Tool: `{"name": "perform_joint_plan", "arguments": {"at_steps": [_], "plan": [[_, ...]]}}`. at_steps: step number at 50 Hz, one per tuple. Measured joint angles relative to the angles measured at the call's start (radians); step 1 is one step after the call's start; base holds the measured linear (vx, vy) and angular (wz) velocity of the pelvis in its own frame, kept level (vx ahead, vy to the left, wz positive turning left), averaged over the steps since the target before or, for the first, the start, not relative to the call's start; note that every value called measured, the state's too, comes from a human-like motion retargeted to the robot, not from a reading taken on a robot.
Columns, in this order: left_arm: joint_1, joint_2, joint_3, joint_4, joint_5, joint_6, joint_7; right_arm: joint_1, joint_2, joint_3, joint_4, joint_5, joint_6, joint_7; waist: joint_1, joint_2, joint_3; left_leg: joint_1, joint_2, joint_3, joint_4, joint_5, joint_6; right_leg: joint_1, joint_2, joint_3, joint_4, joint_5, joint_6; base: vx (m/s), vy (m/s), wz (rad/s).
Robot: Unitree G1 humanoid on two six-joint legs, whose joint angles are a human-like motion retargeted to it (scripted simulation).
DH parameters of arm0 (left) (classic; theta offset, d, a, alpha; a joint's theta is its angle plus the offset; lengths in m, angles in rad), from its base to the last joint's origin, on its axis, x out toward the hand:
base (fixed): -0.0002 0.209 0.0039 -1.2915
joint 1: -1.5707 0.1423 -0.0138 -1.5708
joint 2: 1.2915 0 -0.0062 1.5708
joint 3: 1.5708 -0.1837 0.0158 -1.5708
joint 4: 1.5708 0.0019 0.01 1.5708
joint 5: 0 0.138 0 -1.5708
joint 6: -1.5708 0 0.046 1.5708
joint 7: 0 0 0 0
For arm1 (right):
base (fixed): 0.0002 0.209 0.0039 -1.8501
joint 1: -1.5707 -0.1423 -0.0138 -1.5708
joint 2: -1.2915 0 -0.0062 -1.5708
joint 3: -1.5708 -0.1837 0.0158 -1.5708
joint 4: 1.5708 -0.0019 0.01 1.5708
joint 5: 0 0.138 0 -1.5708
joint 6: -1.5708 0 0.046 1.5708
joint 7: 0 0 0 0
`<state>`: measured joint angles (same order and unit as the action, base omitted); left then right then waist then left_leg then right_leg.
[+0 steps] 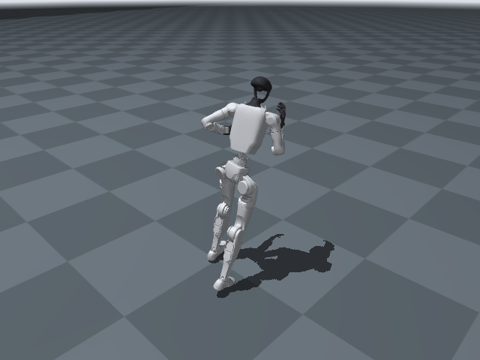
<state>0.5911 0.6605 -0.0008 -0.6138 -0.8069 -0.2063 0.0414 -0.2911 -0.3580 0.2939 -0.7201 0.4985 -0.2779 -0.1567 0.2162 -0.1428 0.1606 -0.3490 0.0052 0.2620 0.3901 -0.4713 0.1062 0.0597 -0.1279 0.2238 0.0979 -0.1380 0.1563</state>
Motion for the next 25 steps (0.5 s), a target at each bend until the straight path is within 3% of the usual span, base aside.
{"name": "perform_joint_plan", "arguments": {"at_steps": [2, 5, 8, 10, 12, 15, 18, 20, 23, 25], "plan": [[-0.027, -0.016, 0.041, -0.023, 0.022, -0.009, 0.004, 0.077, -0.028, 0.018, 0.013, 0.052, 0.011, 0.059, -0.016, 0.018, 0.013, 0.057, 0.027, 0.069, -0.171, 0.041, -0.048, 0.07, 0.018, -0.038, -0.007, 0.062, 0.029, 0.81, 0.31, -0.06], [-0.218, -0.089, 0.006, 0.008, 0.13, 0.006, -0.013, 0.217, -0.075, 0.044, 0.095, -0.023, 0.025, 0.098, -0.094, 0.084, 0.117, 0.191, 0.064, 0.048, -0.164, 0.039, -0.097, 0.192, 0.07, -0.123, 0.146, 0.05, -0.016, 0.8, 0.3, 0.47], [-0.653, -0.144, -0.158, 0.222, 0.263, 0.007, 0.021, 0.358, -0.08, 0.056, 0.32, -0.148, 0.023, -0.003, -0.149, 0.089, 0.173, 0.236, 0.083, 0.006, 0.005, -0.133, -0.086, 0.02, 0.026, -0.282, 0.686, -0.188, -0.102, 0.73, 0.25, 0.49], [-0.948, -0.166, -0.245, 0.319, 0.349, 0.0, 0.097, 0.468, -0.068, 0.046, 0.464, -0.159, 0.043, -0.048, -0.199, 0.067, 0.166, 0.222, 0.064, -0.012, 0.074, -0.198, -0.067, -0.14, -0.03, -0.341, 0.95, -0.327, -0.174, 0.71, 0.18, 0.71], [-1.19, -0.189, -0.262, 0.307, 0.423, -0.008, 0.127, 0.602, -0.107, -0.019, 0.457, -0.067, 0.034, 0.021, -0.29, 0.077, 0.126, 0.212, 0.052, -0.044, 0.064, -0.194, -0.073, -0.282, -0.015, -0.356, 1.021, -0.373, -0.194, 0.8, 0.14, 1.09], [-1.418, -0.243, -0.246, 0.229, 0.478, -0.041, 0.202, 0.786, -0.274, -0.128, 0.318, 0.076, 0.023, 0.178, -0.456, 0.154, 0.04, 0.265, 0.06, -0.096, -0.064, -0.095, -0.088, -0.403, 0.064, -0.392, 0.838, -0.347, -0.151, 0.96, 0.05, 1.05], [-1.507, -0.332, -0.257, 0.196, 0.418, -0.098, 0.311, 0.864, -0.376, -0.135, 0.284, 0.198, 0.052, 0.249, -0.571, 0.206, -0.036, 0.366, 0.047, -0.135, -0.192, 0.092, -0.1, -0.375, 0.086, -0.469, 0.386, -0.266, -0.087, 1.1, -0.11, 0.59], [-1.524, -0.39, -0.257, 0.205, 0.364, -0.126, 0.329, 0.859, -0.392, -0.119, 0.311, 0.237, 0.08, 0.28, -0.611, 0.204, -0.07, 0.443, 0.015, -0.173, -0.246, 0.224, -0.116, -0.332, 0.074, -0.539, 0.104, -0.209, -0.038, 1.15, -0.22, 0.08], [-1.426, -0.456, -0.244, 0.21, 0.175, -0.129, 0.215, 0.748, -0.348, -0.076, 0.403, 0.127, 0.137, 0.318, -0.607, 0.168, -0.06, 0.573, -0.028, -0.241, -0.256, 0.36, -0.114, -0.283, 0.084, -0.575, -0.041, -0.142, -0.008, 1.12, -0.22, -0.74], [-1.298, -0.457, -0.208, 0.221, 0.132, -0.082, 0.12, 0.628, -0.286, -0.016, 0.48, 0.055, 0.167, 0.321, -0.578, 0.138, -0.017, 0.604, -0.056, -0.248, -0.114, 0.367, -0.086, -0.225, 0.084, -0.53, -0.01, -0.146, -0.046, 1.05, -0.16, -1.43]]}}
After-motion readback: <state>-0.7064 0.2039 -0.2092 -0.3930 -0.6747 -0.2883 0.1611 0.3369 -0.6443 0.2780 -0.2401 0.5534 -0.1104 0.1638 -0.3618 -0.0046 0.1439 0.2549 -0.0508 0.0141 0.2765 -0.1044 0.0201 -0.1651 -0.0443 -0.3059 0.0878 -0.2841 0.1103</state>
